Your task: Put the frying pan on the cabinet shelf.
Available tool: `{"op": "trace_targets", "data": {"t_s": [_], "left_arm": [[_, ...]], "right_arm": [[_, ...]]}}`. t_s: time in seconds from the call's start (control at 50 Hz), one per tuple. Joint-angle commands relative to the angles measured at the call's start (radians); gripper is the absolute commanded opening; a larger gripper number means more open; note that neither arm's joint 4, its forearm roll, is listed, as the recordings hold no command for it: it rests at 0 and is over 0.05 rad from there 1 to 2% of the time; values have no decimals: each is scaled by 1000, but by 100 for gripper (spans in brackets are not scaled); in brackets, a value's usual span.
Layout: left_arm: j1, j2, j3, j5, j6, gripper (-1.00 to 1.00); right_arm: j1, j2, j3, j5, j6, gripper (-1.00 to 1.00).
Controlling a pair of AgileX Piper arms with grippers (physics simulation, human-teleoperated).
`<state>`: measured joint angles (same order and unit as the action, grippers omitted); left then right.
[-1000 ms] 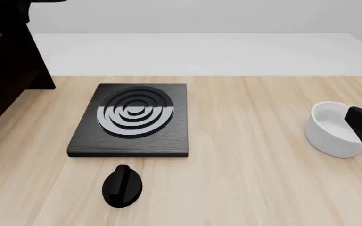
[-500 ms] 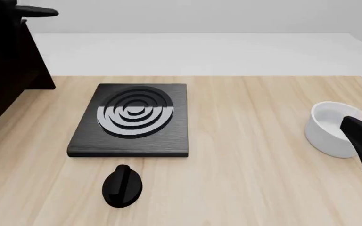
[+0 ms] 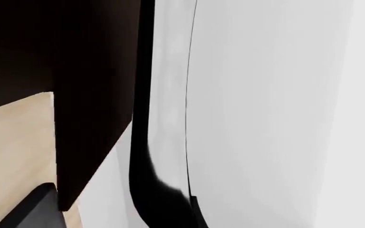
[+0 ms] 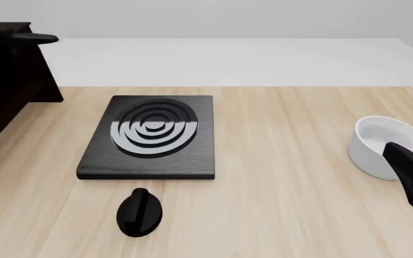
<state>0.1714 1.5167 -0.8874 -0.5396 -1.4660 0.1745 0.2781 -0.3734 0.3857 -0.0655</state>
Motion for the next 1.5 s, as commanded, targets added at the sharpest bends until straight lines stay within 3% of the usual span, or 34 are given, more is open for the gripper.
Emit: {"op": "trace_targets", "data": {"t_s": [0.02, 0.44, 0.8, 0.82, 0.88, 1.32, 1.5], "left_arm": [[41, 35, 39, -90, -2, -100], [60, 111, 91, -178, -25, -100], [52, 40, 69, -108, 3, -100], [55, 43, 69, -110, 1, 100], [53, 38, 69, -102, 7, 100], [27, -36, 102, -86, 39, 100], [11, -78, 157, -109, 47, 100]], "right_arm": [[0, -1, 25, -12, -16, 100], [-4, -6, 64, -27, -17, 100], [-3, -1, 74, -38, -15, 100], [-3, -2, 73, -37, -15, 100], [-13, -8, 75, -32, -35, 100], [-13, -16, 81, -29, -26, 100], [-16, -17, 84, -29, -25, 100]]}}
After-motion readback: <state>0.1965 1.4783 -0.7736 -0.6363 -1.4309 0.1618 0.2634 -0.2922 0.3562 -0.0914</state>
